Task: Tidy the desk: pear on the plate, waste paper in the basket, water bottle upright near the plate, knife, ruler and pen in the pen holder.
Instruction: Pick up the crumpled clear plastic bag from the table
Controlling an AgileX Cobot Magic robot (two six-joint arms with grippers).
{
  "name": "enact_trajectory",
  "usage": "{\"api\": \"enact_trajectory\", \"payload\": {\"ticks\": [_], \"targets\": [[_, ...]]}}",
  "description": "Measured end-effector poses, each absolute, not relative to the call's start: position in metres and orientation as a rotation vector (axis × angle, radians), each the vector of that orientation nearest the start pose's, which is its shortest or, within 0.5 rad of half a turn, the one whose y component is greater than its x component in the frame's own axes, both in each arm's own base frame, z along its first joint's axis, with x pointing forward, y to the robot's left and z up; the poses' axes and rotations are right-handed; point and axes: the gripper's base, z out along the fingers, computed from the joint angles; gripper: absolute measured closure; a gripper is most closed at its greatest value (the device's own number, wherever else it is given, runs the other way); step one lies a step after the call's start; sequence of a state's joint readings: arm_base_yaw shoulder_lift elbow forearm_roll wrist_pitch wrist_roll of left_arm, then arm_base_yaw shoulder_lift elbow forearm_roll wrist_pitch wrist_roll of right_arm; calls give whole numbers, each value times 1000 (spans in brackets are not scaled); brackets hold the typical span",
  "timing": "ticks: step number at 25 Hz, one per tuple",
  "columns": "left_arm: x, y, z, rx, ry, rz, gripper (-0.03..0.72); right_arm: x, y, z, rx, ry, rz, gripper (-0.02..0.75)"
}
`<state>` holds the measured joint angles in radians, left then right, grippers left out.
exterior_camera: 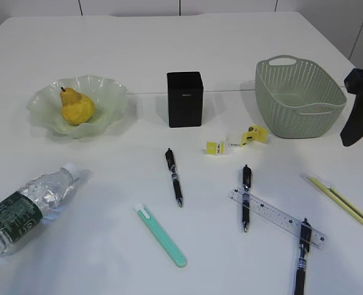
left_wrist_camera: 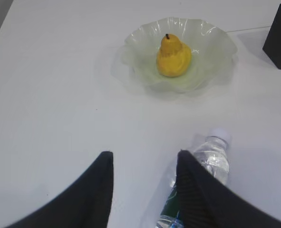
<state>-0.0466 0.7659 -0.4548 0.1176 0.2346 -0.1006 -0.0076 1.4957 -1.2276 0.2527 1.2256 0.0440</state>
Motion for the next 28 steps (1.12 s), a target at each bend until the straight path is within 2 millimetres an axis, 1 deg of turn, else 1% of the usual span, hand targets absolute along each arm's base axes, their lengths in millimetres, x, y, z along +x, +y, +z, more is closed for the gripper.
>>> {"api": "enact_trajectory", "payload": {"ticks": [3, 6, 11, 13, 15, 17, 21, 25, 28], "targets": [[154, -5, 272, 44, 2033, 8, 386, 286, 22, 296, 173, 2953, 421, 297], [154, -5, 272, 44, 2033, 8, 386, 297, 25, 297, 161, 2943, 459, 297], [154, -5, 271, 42, 2038, 7, 387, 323, 26, 307, 157, 2893, 490, 303], [153, -5, 270, 38, 2047, 5, 387, 333, 27, 311, 186, 2871, 498, 314], [153, -4, 270, 37, 2058, 6, 387, 343, 29, 316, 200, 2852, 499, 321], [153, -4, 269, 34, 2062, 3, 389, 352, 36, 319, 177, 2843, 475, 322], [152, -5, 269, 6, 2070, -25, 391, 370, 66, 319, 48, 2839, 427, 323], [151, -5, 266, -3, 2101, -30, 392, 393, 99, 307, -89, 2848, 373, 323], [150, -6, 264, -25, 2128, -49, 392, 412, 115, 295, -136, 2847, 357, 323]]}}
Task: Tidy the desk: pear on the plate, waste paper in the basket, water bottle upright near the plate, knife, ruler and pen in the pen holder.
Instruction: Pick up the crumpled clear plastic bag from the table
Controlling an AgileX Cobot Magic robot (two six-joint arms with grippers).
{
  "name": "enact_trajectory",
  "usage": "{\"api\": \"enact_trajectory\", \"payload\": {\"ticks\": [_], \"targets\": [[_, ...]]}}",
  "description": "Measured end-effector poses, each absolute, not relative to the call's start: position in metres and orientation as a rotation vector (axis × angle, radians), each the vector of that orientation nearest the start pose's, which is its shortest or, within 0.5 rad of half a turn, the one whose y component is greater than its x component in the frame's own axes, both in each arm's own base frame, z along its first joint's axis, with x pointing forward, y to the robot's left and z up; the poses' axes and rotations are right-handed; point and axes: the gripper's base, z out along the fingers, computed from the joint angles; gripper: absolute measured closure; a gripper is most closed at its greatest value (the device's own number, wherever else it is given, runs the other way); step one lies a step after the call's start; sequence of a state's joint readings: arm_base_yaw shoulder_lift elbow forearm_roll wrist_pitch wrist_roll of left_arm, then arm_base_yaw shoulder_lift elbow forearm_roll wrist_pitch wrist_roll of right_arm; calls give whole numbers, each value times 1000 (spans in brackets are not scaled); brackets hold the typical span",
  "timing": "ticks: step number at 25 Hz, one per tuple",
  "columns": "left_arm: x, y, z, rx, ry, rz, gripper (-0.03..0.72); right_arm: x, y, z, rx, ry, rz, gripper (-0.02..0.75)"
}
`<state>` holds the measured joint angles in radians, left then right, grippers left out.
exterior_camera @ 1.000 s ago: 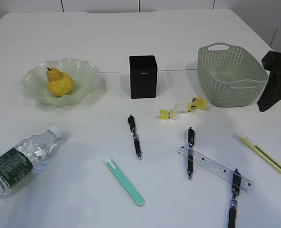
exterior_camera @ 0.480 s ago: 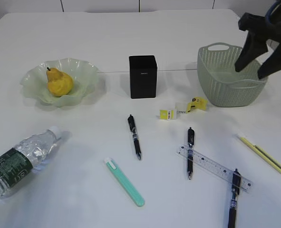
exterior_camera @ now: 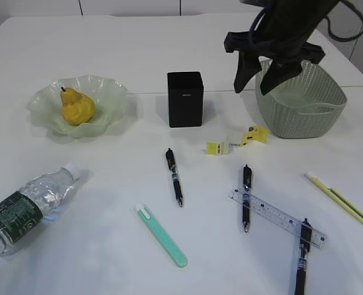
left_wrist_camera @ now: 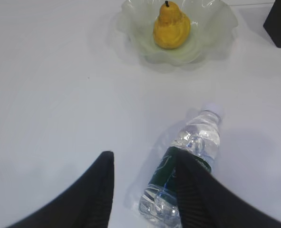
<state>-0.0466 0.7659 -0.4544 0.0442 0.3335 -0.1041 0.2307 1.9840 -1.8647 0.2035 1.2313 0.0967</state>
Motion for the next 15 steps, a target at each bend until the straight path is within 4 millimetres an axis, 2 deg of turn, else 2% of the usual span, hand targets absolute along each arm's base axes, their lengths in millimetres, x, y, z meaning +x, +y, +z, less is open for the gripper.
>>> {"api": "enact_trajectory", "payload": {"ticks": [6, 10, 15], "targets": [[148, -6, 262, -41, 2155, -63, 392, 444, 122, 277, -208, 2823, 330, 323], [148, -6, 262, -42, 2160, -64, 393, 457, 125, 263, -401, 2797, 295, 323], [148, -6, 261, -43, 2164, -64, 393, 465, 127, 236, -620, 2801, 254, 323]]}}
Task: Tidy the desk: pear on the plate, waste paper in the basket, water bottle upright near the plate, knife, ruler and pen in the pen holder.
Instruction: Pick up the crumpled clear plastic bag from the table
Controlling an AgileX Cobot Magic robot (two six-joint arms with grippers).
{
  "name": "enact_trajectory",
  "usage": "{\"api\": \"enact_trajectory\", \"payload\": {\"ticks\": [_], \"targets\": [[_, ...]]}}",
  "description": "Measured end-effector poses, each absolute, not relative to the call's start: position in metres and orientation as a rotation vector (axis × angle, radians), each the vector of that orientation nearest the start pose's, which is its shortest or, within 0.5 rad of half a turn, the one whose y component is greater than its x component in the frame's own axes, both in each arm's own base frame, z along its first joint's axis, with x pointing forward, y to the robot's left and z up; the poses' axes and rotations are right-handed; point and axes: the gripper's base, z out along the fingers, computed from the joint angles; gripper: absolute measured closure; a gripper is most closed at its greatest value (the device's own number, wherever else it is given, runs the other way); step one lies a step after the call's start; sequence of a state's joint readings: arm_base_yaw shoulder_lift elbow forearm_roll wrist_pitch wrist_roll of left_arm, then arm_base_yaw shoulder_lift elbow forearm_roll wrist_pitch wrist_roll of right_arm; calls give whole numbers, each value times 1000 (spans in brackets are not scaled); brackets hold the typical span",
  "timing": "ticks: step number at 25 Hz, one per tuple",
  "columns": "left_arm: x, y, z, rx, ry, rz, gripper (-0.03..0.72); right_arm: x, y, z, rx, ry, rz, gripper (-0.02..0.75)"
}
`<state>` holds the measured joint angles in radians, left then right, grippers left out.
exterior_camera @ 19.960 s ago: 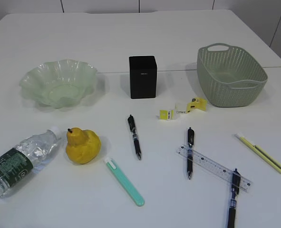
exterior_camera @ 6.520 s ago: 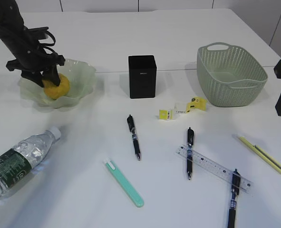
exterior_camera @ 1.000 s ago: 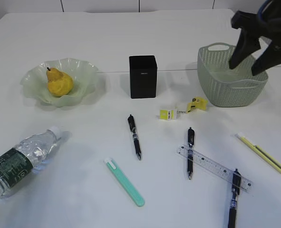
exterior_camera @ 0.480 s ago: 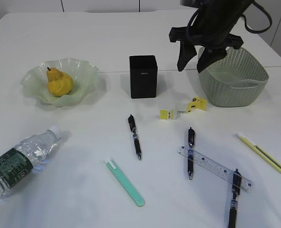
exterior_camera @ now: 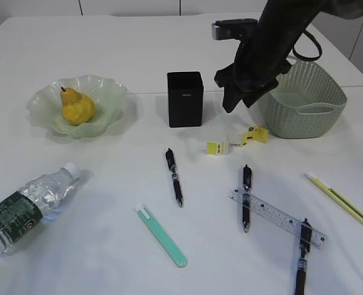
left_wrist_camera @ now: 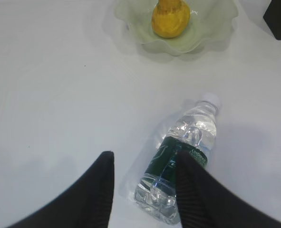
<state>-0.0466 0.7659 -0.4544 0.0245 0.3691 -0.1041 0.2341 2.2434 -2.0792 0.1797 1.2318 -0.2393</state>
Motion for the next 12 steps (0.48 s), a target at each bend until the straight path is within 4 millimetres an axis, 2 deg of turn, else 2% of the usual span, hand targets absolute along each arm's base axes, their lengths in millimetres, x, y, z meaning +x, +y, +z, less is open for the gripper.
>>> {"api": "enact_trajectory", "payload": {"ticks": [7, 12], "targets": [[146, -6, 258, -44, 2206, -61, 393, 472, 126, 216, -857, 2767, 182, 323], [144, -6, 257, -45, 2230, -59, 393, 473, 123, 215, -1020, 2711, 119, 323]]}}
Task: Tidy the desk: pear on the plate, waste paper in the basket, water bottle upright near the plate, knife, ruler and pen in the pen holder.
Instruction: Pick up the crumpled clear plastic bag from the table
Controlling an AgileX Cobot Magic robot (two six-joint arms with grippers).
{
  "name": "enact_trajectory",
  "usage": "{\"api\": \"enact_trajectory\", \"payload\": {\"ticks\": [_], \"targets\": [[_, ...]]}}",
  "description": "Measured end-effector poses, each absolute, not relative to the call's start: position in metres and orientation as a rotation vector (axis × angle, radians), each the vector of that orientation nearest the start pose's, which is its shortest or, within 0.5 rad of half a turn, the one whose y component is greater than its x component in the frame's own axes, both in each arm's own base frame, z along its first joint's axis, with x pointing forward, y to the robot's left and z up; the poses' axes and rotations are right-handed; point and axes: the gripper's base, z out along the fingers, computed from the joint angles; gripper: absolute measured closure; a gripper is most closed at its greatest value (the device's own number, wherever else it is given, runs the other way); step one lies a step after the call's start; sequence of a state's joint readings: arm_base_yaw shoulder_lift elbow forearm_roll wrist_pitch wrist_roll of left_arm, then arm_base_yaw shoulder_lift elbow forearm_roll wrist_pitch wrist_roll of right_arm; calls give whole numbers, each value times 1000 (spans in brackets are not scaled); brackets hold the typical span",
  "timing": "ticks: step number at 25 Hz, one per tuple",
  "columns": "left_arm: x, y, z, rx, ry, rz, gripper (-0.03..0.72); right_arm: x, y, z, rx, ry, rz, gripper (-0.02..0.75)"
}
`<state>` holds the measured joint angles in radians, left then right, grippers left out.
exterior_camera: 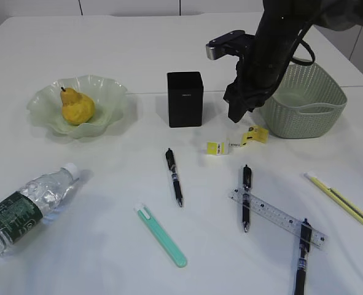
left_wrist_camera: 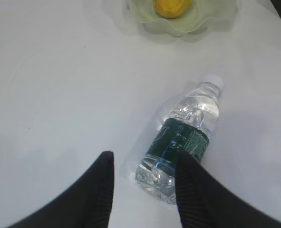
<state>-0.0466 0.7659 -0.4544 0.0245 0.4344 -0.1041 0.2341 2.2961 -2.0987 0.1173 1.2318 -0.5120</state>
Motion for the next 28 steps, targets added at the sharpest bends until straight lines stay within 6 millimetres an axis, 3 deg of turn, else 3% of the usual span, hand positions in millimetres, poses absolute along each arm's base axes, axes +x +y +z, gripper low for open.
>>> {"api": "enact_trajectory", "payload": {"ticks": [11, 19, 28], "targets": [[144, -6, 257, -45, 2229, -59, 395, 475, 123, 207, -1302, 2595, 69, 323], [144, -6, 257, -45, 2229, -59, 396, 482, 124, 169, -1378, 2618, 83, 323], [144, -6, 257, -44, 2229, -57, 396, 489, 126, 171, -1425, 2501, 37, 323]]}}
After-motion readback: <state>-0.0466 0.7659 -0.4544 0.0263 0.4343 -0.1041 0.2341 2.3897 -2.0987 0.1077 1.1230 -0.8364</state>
